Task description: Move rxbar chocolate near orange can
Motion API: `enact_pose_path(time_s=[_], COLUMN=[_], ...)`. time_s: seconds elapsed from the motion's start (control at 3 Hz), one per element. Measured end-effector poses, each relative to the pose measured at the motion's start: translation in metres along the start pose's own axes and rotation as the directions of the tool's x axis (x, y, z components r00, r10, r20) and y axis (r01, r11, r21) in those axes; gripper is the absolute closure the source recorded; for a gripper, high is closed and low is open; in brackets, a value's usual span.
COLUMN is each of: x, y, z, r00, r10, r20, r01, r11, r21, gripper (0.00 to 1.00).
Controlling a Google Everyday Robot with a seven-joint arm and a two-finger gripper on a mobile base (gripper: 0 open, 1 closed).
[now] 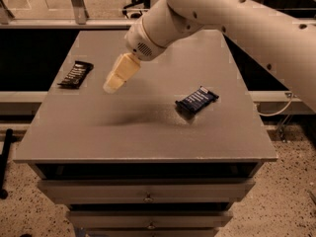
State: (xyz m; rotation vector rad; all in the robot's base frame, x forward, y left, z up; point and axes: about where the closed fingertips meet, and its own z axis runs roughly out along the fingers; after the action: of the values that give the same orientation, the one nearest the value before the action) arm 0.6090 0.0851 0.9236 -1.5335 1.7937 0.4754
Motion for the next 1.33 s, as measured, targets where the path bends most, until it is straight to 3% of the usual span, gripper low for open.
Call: enact_pose_path(time_s=[0.67,1.33], x=[-0.007,-0.034], y=[-0.003,-0.026], z=[0.014,0.089], r00=[1.0,0.996], r10=[-0.005,0.029], r20=[0.023,0.085], r01=[0.004,-0.029], r11=[0.9999,0.9996], r21=[0.016,-0.005], gripper=[0.0,0.0])
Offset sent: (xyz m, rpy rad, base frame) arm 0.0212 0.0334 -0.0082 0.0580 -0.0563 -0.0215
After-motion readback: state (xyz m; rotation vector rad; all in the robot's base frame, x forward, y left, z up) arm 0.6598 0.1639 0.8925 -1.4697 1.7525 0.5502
